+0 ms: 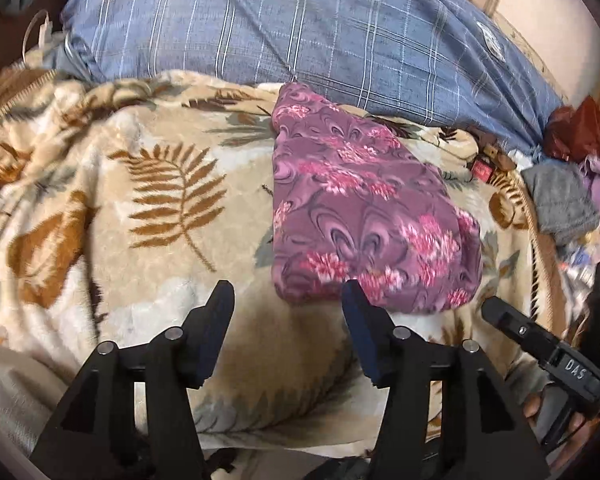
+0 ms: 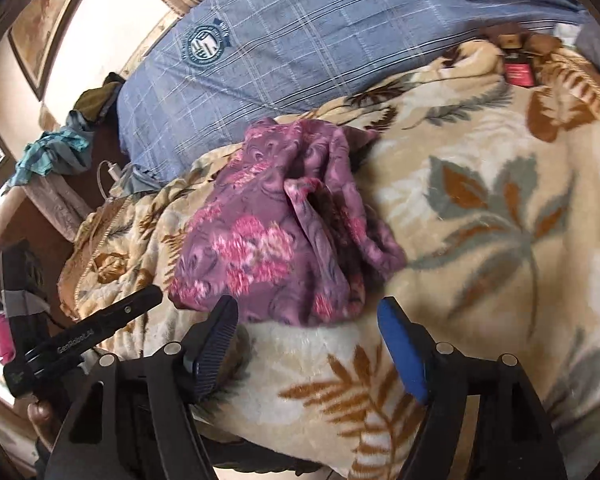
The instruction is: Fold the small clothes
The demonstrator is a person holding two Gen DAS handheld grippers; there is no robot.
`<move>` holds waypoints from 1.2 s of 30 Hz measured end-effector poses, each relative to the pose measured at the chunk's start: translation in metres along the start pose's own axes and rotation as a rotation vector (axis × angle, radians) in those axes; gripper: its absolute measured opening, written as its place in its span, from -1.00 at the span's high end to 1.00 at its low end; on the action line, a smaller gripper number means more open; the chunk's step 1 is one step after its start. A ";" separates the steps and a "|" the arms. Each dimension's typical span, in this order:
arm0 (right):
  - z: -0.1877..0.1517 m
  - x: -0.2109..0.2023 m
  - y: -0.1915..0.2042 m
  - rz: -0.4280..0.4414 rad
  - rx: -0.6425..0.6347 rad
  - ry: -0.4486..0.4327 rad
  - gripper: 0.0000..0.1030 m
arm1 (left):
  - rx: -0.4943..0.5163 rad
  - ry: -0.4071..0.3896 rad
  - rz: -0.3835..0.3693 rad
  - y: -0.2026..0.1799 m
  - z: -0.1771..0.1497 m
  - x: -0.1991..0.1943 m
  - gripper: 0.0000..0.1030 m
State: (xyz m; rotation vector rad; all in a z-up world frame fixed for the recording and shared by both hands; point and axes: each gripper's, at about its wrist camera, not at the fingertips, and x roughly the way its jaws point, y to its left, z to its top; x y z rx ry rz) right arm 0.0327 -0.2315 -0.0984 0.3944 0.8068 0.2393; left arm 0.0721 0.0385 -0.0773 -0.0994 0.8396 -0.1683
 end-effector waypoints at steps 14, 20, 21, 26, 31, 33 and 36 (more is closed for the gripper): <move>-0.015 -0.023 0.019 -0.119 -0.042 -0.100 -0.52 | 0.045 -0.095 0.179 0.000 -0.019 -0.017 -0.46; -0.022 -0.026 0.025 -0.103 -0.060 -0.081 -0.52 | 0.097 -0.014 0.173 -0.007 -0.023 -0.007 -0.46; -0.023 -0.025 0.023 -0.099 -0.055 -0.075 -0.52 | 0.092 -0.015 0.162 -0.007 -0.023 -0.008 -0.46; -0.023 -0.022 0.019 -0.084 -0.036 -0.066 -0.52 | 0.064 -0.022 0.179 -0.005 -0.023 -0.010 -0.46; -0.027 -0.019 0.021 -0.072 -0.041 -0.055 -0.52 | 0.058 0.007 0.156 -0.004 -0.023 -0.003 -0.46; -0.028 -0.019 0.024 -0.068 -0.056 -0.055 -0.52 | 0.072 0.000 0.173 -0.008 -0.023 -0.004 -0.46; -0.027 -0.020 0.027 -0.073 -0.065 -0.072 -0.52 | 0.085 -0.017 0.180 -0.009 -0.023 -0.009 -0.46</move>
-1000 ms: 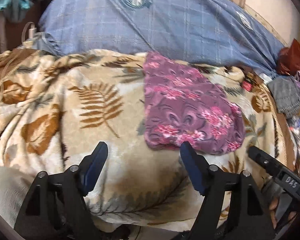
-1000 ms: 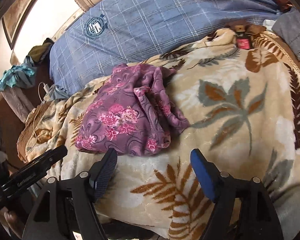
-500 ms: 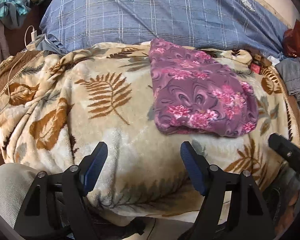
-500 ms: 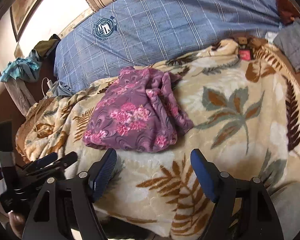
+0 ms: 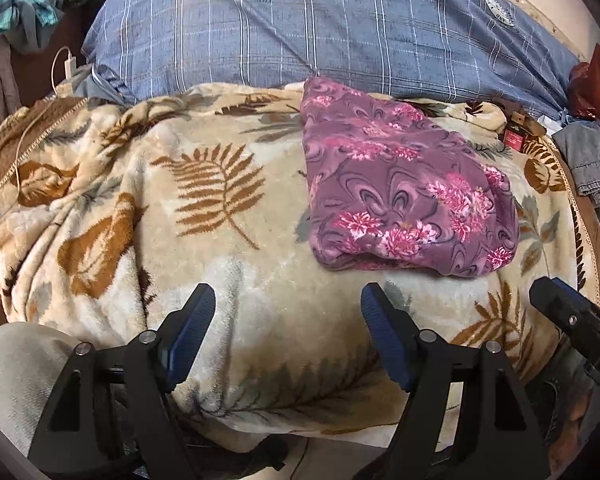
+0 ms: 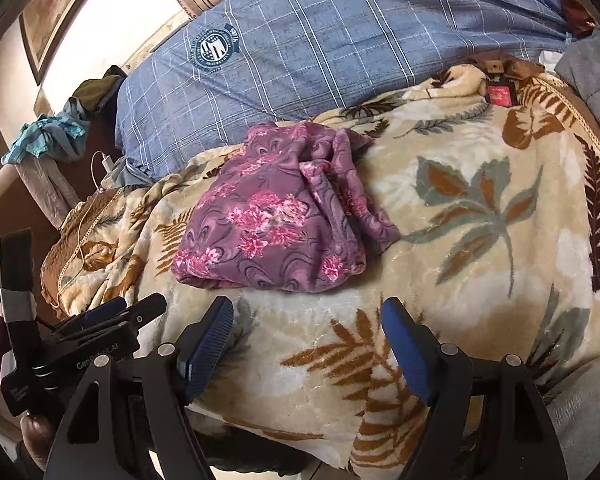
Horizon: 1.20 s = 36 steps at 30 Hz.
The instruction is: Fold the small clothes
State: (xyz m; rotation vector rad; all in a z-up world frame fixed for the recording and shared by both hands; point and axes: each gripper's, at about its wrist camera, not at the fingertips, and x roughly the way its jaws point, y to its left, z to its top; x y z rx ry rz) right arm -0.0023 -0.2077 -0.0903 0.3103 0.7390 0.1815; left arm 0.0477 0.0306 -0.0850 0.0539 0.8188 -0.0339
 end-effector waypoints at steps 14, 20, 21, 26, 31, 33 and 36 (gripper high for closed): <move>-0.002 0.004 -0.002 -0.114 -0.005 -0.021 -0.52 | 0.035 -0.095 0.084 -0.001 0.001 -0.013 -0.47; 0.015 -0.013 -0.008 -0.141 0.033 -0.058 -0.52 | 0.070 -0.142 0.112 -0.005 -0.002 -0.018 -0.47; 0.017 -0.015 -0.007 -0.144 0.027 -0.059 -0.52 | 0.067 -0.145 0.108 -0.005 -0.002 -0.019 -0.47; 0.020 -0.019 -0.007 -0.165 -0.007 -0.044 -0.52 | 0.046 -0.143 0.091 -0.008 0.000 -0.019 -0.47; 0.018 -0.023 -0.012 -0.152 0.017 -0.050 -0.52 | 0.077 -0.149 0.110 -0.016 -0.002 -0.018 -0.48; 0.019 -0.023 -0.013 -0.140 0.032 -0.041 -0.52 | 0.071 -0.152 0.110 -0.016 -0.002 -0.018 -0.48; 0.021 -0.023 -0.007 -0.123 0.036 -0.046 -0.52 | 0.069 -0.158 0.109 -0.016 -0.002 -0.020 -0.48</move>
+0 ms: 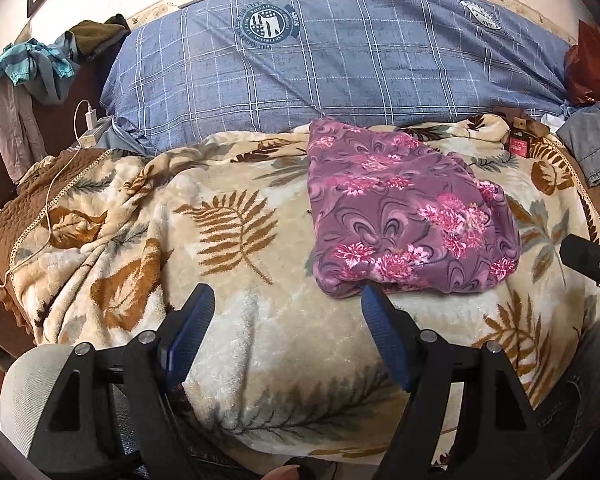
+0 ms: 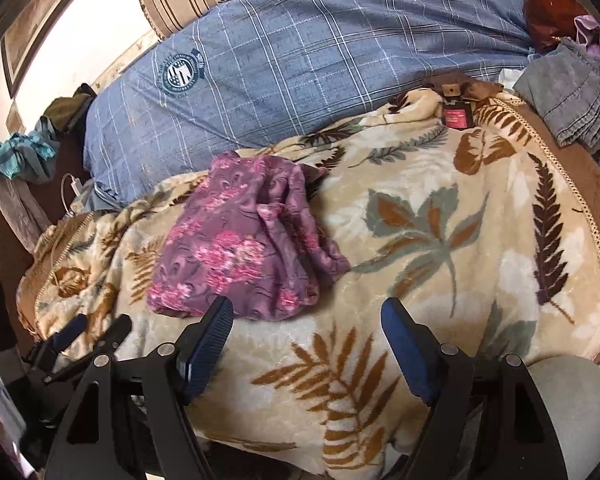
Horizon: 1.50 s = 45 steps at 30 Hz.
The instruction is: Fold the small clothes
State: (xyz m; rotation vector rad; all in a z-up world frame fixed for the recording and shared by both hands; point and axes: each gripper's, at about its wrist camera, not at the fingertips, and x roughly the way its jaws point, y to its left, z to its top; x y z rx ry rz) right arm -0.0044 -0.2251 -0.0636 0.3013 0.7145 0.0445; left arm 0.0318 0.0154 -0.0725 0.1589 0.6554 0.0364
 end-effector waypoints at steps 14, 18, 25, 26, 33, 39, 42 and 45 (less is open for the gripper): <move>0.011 -0.004 0.012 0.037 0.005 -0.026 -0.52 | -0.024 -0.046 0.040 0.006 0.002 -0.006 -0.54; 0.017 0.000 0.016 0.034 -0.012 -0.025 -0.52 | -0.012 -0.047 0.047 0.004 0.001 -0.007 -0.54; 0.018 0.007 0.015 0.035 -0.008 -0.011 -0.52 | -0.010 -0.029 0.047 0.003 0.000 -0.002 -0.54; 0.018 0.008 0.014 0.035 -0.007 -0.008 -0.52 | -0.010 -0.026 0.046 0.003 0.000 -0.001 -0.54; 0.015 0.013 0.005 0.041 0.019 0.005 -0.52 | 0.003 -0.012 0.058 -0.001 -0.002 0.002 -0.54; 0.013 0.010 0.001 0.037 0.032 -0.011 -0.52 | 0.001 -0.001 0.066 -0.002 -0.003 0.005 -0.54; 0.011 0.009 -0.001 0.041 0.053 -0.014 -0.52 | 0.008 0.007 0.061 -0.003 -0.003 0.007 -0.54; 0.011 0.010 -0.002 0.045 0.057 -0.009 -0.52 | 0.010 0.016 0.053 -0.004 -0.004 0.009 -0.54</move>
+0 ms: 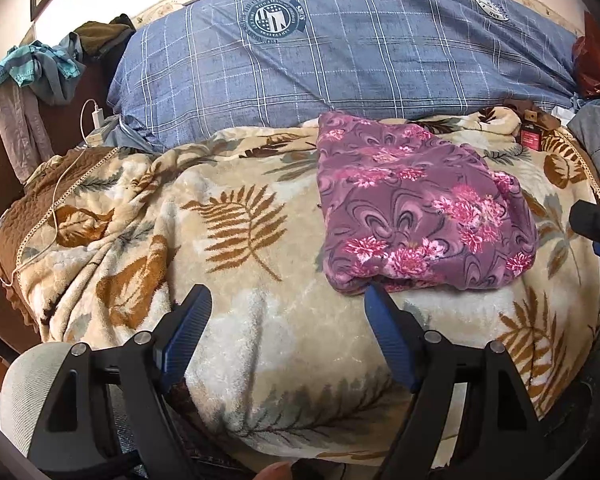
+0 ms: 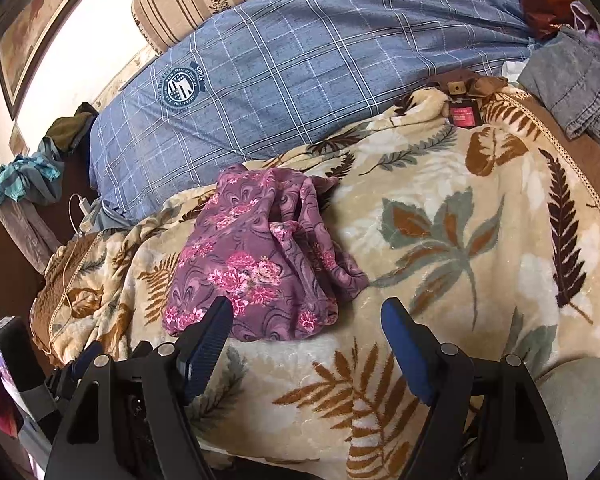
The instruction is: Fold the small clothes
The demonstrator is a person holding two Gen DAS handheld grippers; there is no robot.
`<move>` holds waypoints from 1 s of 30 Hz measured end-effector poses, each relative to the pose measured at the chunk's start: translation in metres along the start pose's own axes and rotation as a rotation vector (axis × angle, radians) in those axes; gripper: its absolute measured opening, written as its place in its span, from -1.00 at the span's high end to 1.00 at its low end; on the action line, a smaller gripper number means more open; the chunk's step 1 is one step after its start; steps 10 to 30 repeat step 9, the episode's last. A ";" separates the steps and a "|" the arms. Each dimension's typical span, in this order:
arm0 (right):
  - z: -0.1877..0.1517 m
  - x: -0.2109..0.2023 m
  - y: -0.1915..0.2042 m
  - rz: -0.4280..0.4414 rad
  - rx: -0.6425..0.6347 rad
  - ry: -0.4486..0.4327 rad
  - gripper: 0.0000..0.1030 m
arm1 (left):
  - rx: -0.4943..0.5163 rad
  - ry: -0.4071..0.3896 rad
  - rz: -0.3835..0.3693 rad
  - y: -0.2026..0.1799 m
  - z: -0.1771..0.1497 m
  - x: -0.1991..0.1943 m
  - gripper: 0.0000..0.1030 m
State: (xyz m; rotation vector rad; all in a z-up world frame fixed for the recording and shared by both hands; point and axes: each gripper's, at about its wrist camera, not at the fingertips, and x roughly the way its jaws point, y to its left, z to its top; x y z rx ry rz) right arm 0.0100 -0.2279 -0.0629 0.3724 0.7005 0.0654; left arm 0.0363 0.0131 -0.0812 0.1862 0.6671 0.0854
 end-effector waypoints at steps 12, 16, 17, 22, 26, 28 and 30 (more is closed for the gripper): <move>0.003 0.000 -0.007 0.028 0.026 -0.017 -0.52 | 0.009 0.022 -0.033 -0.003 -0.003 0.005 -0.54; 0.003 0.000 -0.007 0.028 0.026 -0.017 -0.52 | 0.009 0.022 -0.033 -0.003 -0.003 0.005 -0.54; 0.003 0.000 -0.007 0.028 0.026 -0.017 -0.52 | 0.009 0.022 -0.033 -0.003 -0.003 0.005 -0.54; 0.003 0.000 -0.007 0.028 0.026 -0.017 -0.52 | 0.009 0.022 -0.033 -0.003 -0.003 0.005 -0.54; 0.003 0.000 -0.007 0.028 0.026 -0.017 -0.52 | 0.009 0.022 -0.033 -0.003 -0.003 0.005 -0.54; 0.003 0.000 -0.007 0.028 0.026 -0.017 -0.52 | 0.009 0.022 -0.033 -0.003 -0.003 0.005 -0.54; 0.003 0.000 -0.007 0.028 0.026 -0.017 -0.52 | 0.009 0.022 -0.033 -0.003 -0.003 0.005 -0.54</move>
